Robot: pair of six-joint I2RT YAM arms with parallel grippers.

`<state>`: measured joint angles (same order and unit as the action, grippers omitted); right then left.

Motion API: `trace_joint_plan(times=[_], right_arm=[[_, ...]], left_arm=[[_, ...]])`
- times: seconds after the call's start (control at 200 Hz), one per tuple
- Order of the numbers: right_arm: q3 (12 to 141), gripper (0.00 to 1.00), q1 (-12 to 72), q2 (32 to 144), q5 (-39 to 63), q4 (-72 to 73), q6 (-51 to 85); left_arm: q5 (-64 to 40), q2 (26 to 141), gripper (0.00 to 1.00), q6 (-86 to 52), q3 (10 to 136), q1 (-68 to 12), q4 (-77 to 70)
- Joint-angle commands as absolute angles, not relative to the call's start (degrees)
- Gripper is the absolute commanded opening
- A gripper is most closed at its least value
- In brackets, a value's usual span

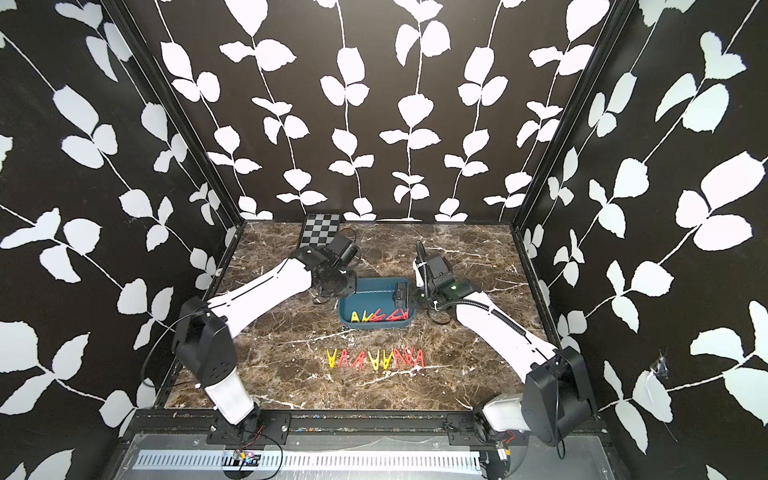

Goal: Take the clothespins out of the storage box
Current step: Pick up the clothespin from the storage box, then place the clothespin at the center of the board.

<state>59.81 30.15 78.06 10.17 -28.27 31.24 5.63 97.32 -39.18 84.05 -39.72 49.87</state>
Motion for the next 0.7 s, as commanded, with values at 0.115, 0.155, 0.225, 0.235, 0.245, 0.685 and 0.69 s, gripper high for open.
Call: trace_joint_plan(times=[0.115, 0.155, 0.225, 0.235, 0.245, 0.685, 0.69], right_arm=[[60.7, 0.99, 32.9, 79.4, 12.0, -24.7, 30.9], [61.0, 0.99, 33.6, 79.7, 12.0, -24.5, 30.9], [61.4, 0.99, 34.7, 80.7, 12.0, -24.3, 30.8], [61.6, 0.99, 34.9, 80.8, 12.0, -24.2, 30.8], [61.6, 0.99, 35.0, 80.9, 12.0, -24.2, 30.9], [62.5, 0.99, 39.7, 82.8, 10.3, -24.1, 32.3], [62.5, 0.99, 39.7, 82.8, 10.3, -24.1, 32.3]], left_arm=[[7.1, 87.0, 0.04, -42.9, 72.2, -39.8, 51.1], [7.2, 85.3, 0.04, -43.5, 70.0, -39.8, 50.8], [7.0, 82.3, 0.04, -44.3, 66.2, -39.8, 50.0], [7.0, 82.0, 0.04, -44.4, 65.7, -39.8, 49.9], [7.0, 81.6, 0.04, -44.4, 65.1, -39.8, 49.8], [1.8, 74.0, 0.04, -46.9, 44.9, -39.7, 42.6], [1.7, 73.9, 0.04, -46.9, 44.7, -39.7, 42.5]])
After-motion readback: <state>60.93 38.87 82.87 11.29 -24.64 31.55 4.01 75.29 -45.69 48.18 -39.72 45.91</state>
